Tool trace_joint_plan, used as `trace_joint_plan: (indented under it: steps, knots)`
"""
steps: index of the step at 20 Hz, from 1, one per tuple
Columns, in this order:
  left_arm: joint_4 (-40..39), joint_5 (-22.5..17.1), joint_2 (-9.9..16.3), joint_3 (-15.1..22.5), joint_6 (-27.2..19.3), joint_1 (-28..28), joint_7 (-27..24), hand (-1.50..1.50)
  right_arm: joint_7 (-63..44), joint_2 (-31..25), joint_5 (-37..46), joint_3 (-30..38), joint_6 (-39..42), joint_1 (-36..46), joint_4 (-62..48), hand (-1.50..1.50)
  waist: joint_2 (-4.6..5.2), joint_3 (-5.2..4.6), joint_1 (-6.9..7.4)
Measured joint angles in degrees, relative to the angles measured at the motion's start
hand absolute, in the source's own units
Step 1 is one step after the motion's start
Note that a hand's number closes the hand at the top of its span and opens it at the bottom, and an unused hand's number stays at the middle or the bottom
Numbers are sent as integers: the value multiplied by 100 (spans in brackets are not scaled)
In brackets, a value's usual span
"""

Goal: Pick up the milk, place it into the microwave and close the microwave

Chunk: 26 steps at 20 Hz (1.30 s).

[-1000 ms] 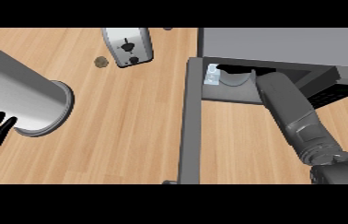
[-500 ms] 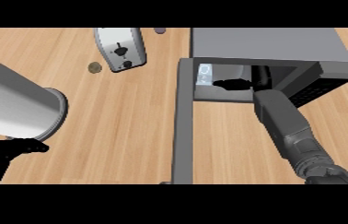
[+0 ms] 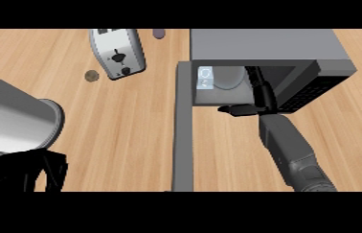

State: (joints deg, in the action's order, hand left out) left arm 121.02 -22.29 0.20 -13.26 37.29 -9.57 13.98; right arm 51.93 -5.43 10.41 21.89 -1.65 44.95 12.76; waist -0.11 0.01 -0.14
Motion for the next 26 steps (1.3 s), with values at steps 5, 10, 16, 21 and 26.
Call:
trace_joint_plan:
  steps: [5,10,16,21,26]
  knots:
    - [-57,206,-13,498,-187,123,112,150,33,154,-34,-248,181,-738,644,-150,-28,-5,-76]
    - [-307,849,-17,1069,-360,305,-193,150,-5,125,-107,-450,459,-1670,1465,-150,-44,-11,-148]
    - [-682,1618,-19,1882,-799,714,-467,150,-229,79,-265,-669,819,-2882,2797,-150,-46,-13,-204]
    - [-1496,2241,-20,2603,-1208,1323,-816,150,-591,80,-416,-873,1108,-3854,4107,-150,-30,-15,-235]
    - [-2074,2592,-24,3288,-1605,1827,-1412,150,-762,-23,-527,-1007,1371,-4660,5204,-150,-63,-4,-250]
